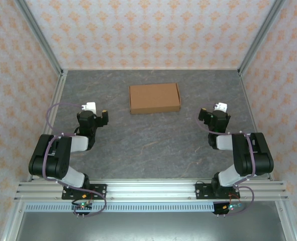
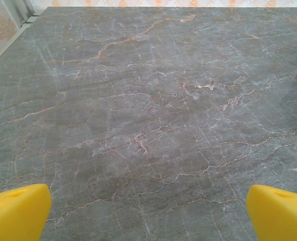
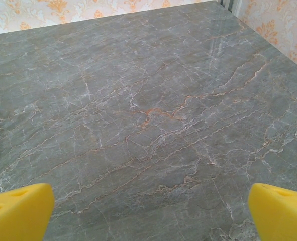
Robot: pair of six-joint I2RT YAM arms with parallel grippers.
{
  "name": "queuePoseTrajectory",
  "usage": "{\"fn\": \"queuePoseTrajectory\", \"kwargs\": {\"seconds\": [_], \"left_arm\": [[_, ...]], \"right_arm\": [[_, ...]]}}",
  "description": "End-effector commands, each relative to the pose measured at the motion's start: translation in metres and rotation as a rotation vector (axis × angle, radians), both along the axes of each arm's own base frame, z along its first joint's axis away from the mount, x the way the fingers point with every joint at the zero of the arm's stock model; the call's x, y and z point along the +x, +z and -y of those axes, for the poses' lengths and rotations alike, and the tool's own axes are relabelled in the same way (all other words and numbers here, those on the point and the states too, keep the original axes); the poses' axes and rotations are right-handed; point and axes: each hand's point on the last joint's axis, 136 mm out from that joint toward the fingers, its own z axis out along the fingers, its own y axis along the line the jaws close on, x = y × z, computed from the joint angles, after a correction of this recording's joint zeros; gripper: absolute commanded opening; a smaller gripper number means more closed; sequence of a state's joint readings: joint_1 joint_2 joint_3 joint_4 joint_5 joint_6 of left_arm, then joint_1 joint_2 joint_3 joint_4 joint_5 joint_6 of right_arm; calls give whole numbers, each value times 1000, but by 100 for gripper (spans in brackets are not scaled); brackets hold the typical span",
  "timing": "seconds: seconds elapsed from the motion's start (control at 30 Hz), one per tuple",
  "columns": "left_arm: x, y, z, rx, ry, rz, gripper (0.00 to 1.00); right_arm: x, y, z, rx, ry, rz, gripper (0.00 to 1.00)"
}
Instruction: Fold the paper box
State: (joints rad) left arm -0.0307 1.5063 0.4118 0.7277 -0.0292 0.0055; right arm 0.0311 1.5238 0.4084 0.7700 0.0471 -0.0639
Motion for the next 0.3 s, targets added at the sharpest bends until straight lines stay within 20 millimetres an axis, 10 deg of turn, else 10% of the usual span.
{"fn": "queuePoseTrajectory", "kwargs": {"seconds": [0.0,0.27], "left_arm": [[6,12,-1,7,-4,37,100],[6,12,-1,6,-4,35,100]], "right_arm": [[4,6,-1,15,1,16,99],[4,6,-1,18,2,18,99]]}}
